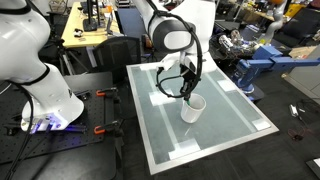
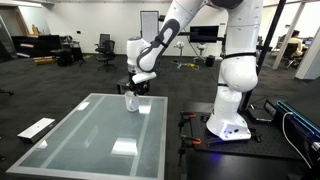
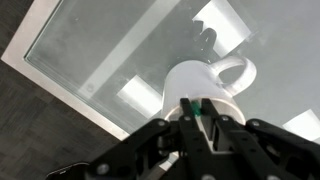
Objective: Take the pen out of the mug and put it on the table
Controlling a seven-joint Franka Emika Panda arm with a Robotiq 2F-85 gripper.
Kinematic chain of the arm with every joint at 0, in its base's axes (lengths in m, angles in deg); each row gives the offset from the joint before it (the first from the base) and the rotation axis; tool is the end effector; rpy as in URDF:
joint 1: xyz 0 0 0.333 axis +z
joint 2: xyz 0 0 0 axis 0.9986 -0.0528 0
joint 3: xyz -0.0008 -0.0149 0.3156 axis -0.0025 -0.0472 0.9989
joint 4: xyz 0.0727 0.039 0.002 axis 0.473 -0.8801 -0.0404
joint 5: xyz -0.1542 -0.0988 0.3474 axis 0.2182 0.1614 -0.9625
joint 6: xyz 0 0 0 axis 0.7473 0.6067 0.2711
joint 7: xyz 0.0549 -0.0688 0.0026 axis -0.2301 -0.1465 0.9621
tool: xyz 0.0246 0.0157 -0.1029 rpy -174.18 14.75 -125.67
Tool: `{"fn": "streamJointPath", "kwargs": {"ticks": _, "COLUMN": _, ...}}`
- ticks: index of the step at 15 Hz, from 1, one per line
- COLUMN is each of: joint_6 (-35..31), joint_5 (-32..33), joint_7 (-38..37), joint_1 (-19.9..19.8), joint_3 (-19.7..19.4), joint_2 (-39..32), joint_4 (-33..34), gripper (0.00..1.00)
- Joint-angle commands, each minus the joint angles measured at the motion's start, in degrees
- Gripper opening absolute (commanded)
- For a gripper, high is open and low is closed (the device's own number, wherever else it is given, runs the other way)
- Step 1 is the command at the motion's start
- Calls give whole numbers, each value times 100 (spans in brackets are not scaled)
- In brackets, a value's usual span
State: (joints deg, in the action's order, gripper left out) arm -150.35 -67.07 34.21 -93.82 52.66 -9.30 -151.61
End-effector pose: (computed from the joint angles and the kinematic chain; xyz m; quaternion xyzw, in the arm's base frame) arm 0.4994 -0.1094 0.2803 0.9242 -0.3715 0.0770 0.0439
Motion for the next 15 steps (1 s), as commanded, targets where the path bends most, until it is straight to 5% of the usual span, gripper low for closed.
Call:
{"fn": "streamJointPath", "kwargs": {"ticks": 1, "joint_6": 232, "joint_5": 35, "joint_7": -116, "joint_1": 165, "joint_3": -149, "joint_2": -50, "joint_4": 161, "gripper": 4}}
{"fn": "streamJointPath", "kwargs": {"ticks": 8, "joint_6": 435, "joint_5": 353, "joint_7": -163, "joint_1": 239, "joint_3": -215, "joint_2": 294, "joint_4": 140, "gripper": 4}}
{"fn": "streamJointPath", "kwargs": {"ticks": 15, "joint_6": 1493, "joint_5": 332, "joint_7": 313, "joint_1": 166, "joint_3": -54, "joint_2": 991, "joint_4": 215, "gripper": 4}}
